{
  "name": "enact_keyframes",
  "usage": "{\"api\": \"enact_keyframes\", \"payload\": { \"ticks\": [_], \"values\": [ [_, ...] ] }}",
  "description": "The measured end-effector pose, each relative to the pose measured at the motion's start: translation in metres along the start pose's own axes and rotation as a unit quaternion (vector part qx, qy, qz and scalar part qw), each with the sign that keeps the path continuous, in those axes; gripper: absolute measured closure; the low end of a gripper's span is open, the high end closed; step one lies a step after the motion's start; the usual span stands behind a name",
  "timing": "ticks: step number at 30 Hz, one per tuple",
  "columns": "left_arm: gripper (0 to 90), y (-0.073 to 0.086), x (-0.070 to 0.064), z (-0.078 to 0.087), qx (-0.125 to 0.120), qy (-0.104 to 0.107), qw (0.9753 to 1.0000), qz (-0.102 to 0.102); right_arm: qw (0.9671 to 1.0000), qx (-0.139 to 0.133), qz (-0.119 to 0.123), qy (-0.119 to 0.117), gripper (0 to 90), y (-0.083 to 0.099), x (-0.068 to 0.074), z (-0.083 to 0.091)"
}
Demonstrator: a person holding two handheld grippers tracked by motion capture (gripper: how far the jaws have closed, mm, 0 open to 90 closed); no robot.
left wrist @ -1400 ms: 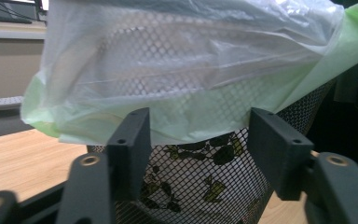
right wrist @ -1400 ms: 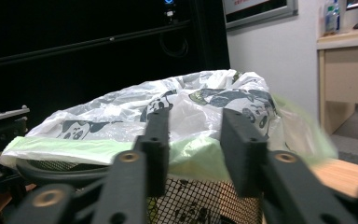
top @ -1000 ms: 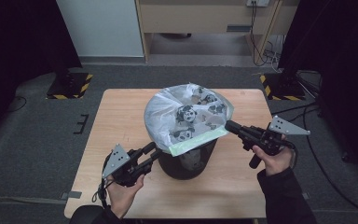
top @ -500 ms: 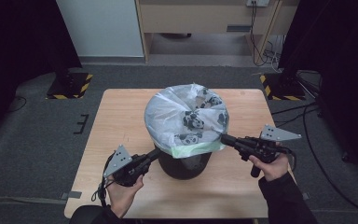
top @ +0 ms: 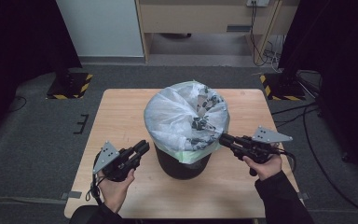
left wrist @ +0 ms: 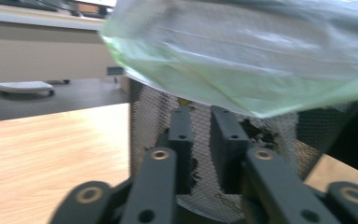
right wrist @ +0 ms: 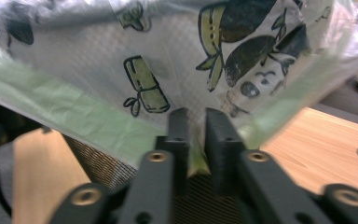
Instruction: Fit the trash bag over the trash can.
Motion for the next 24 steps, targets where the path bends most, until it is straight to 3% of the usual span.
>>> {"api": "enact_keyframes", "payload": {
  "ticks": [1,6,10,13,16,20,24],
  "values": [
    [69.4,0.000,0.003,-0.001,-0.001,-0.009,1.0000,-0.002,0.9998,-0.020,-0.005,-0.005,66.6,-0.003,-0.001,0.003],
    [54.0,0.003,0.020,-0.008,0.010,-0.037,0.9993,-0.005,0.9973,-0.071,-0.016,-0.003,46.0,-0.014,-0.007,0.017],
    [44.8,0.012,0.038,-0.019,0.023,-0.053,0.9983,0.002,0.9941,-0.102,-0.037,-0.003,36.0,-0.024,-0.013,0.024],
    [38.3,0.023,0.053,-0.030,0.046,-0.069,0.9965,0.006,0.9908,-0.126,-0.048,0.014,30.3,-0.035,-0.019,0.028],
    [34.0,0.036,0.064,-0.041,0.078,-0.082,0.9936,-0.002,0.9869,-0.144,-0.061,0.039,24.8,-0.050,-0.026,0.026],
    [31.6,0.050,0.073,-0.046,0.099,-0.088,0.9912,0.010,0.9835,-0.155,-0.071,0.059,22.9,-0.073,-0.034,0.017],
    [26.7,0.059,0.084,-0.048,0.137,-0.120,0.9829,-0.026,0.9829,-0.158,-0.073,0.059,21.5,-0.098,-0.033,0.003]
  ]
}}
Point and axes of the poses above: each handheld gripper's, and its own axes: z roughly backward along the jaws, y roughly out of its underside, x roughly to its left, the point moved 4 cm from there along -z, roughly forward along the jaws, and after that the axes turned 1 degree about x, right-handed, at the moved point
